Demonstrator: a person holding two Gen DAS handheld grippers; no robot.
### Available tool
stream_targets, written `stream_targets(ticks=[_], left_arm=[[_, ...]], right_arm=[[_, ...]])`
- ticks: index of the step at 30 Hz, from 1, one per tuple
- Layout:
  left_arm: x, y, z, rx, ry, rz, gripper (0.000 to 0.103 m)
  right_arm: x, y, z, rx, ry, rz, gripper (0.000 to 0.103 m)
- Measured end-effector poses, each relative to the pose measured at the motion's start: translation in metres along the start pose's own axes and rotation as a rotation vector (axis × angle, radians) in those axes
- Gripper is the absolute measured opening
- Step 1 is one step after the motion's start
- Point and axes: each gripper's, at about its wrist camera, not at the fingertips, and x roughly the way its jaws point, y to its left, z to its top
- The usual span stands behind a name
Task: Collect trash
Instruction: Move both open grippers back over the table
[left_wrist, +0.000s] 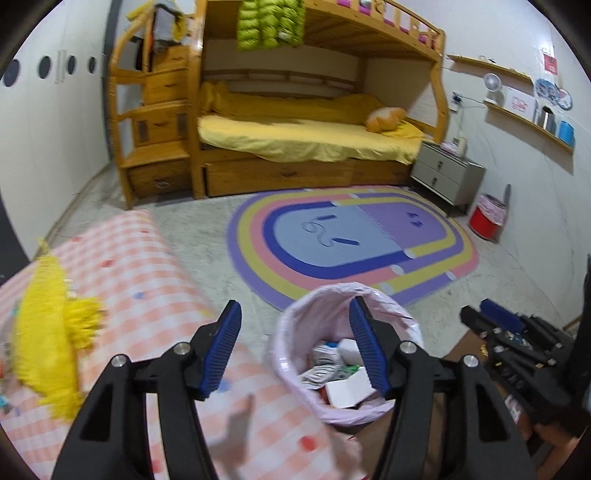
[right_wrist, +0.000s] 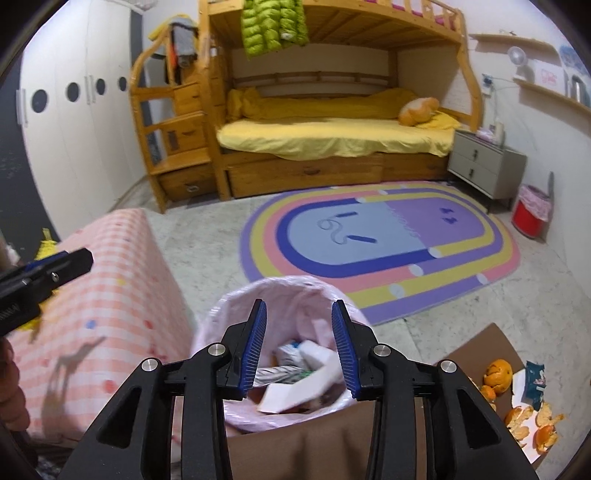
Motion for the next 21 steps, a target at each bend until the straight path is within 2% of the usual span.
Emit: stream_targets(ticks=[7,12,21], left_arm=[[-0.055,0.047,-0.012,-0.020,-0.047,0.128,0.065],[-0.083,0.089,-0.024,-0.064,-0.056,0.198,0.065],[-0.120,0.183,-0.052,-0.197,-0.036,0.358,0.067]], right_arm=[[-0.035,0.059,0.023,-0.081,-0.031,0.150,0.039],[-0.051,0.119,0.041,-0.155,-0.048,0.267,0.039],[-0.031,0.229,0.050,-0.250,0.002,0.434,0.039]])
